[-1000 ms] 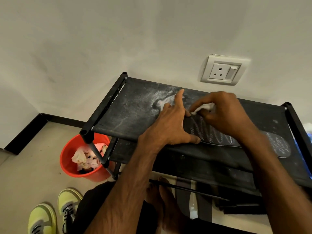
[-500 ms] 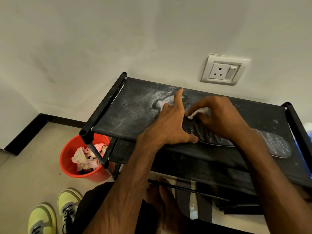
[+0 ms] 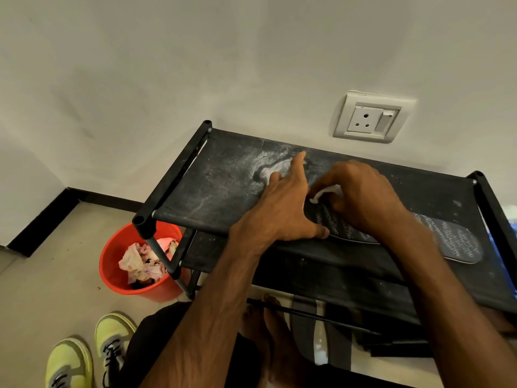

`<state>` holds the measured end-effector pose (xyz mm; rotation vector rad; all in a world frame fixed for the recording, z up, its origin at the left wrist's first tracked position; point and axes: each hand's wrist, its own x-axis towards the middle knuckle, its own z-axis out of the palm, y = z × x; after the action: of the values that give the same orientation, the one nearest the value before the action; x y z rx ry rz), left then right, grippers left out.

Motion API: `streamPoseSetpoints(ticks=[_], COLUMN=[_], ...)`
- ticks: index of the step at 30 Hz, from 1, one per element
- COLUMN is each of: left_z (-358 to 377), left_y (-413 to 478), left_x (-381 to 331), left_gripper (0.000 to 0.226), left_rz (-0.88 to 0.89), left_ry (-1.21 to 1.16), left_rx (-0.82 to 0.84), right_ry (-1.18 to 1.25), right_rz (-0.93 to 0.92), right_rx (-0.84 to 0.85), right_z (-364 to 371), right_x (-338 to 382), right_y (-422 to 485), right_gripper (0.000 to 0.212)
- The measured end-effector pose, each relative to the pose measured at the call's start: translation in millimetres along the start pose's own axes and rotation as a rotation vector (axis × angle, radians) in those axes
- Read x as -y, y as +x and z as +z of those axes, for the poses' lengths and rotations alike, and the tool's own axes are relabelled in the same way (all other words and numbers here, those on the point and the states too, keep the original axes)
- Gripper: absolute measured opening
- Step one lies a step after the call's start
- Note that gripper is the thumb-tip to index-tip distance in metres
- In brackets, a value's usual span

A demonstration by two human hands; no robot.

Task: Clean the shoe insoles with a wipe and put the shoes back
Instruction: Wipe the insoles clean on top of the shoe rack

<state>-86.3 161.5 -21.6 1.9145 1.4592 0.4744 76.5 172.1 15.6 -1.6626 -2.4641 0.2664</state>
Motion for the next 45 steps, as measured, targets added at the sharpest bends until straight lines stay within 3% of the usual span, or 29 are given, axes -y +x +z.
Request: streamPoseSetpoints(ticks=[8, 14, 21, 26, 28, 32, 40, 45], left_z=[-0.8, -0.3, -1.0, 0.2, -0.2, -1.6, -0.6, -5.8], left_y=[-0.2, 0.0, 0.5, -0.6, -0.5, -0.4, -3.1, -3.9], left_x=[-0.5, 0.5, 0.1, -0.5, 0.4, 1.6, -4.7, -2.0], left_gripper=[0.144, 0.144, 0.143, 0.147, 0.145, 0.142, 0.145, 0.134], left_rz=[-0.007, 0.01, 0.008, 0.019, 0.022, 0.016, 0.01, 0.028], left_ry=[0.008, -0.003, 0.009, 0.014, 0.013, 0.019, 0.059, 0.055], left_rx=[0.013, -0.004, -0.006, -0.012, -0.016, -0.028, -0.017, -0.001], right_ry=[0.018, 0.14, 0.05, 0.11, 0.099, 0.029, 0.066, 0.006], right_rz=[-0.022, -0.101, -0.075, -0.087, -0.084, -0.053, -0.054, -0.021], right_rx=[0.01, 0.236, 0.1, 0.274, 0.253, 0.055, 0.293, 0.129], right_z=[-1.9, -14.3, -7.4, -17.0, -16.2, -7.6, -19.6, -13.2], right_x=[1.2, 1.0, 4.0, -2.5, -0.9, 6.0, -1.9, 4.3], right_y=[-2.0, -3.8, -1.9, -6.4, -6.9, -4.3, -8.9, -5.9], right_gripper=[0.03, 0.033, 0.035, 0.029, 0.029, 0.029, 0.03, 0.03])
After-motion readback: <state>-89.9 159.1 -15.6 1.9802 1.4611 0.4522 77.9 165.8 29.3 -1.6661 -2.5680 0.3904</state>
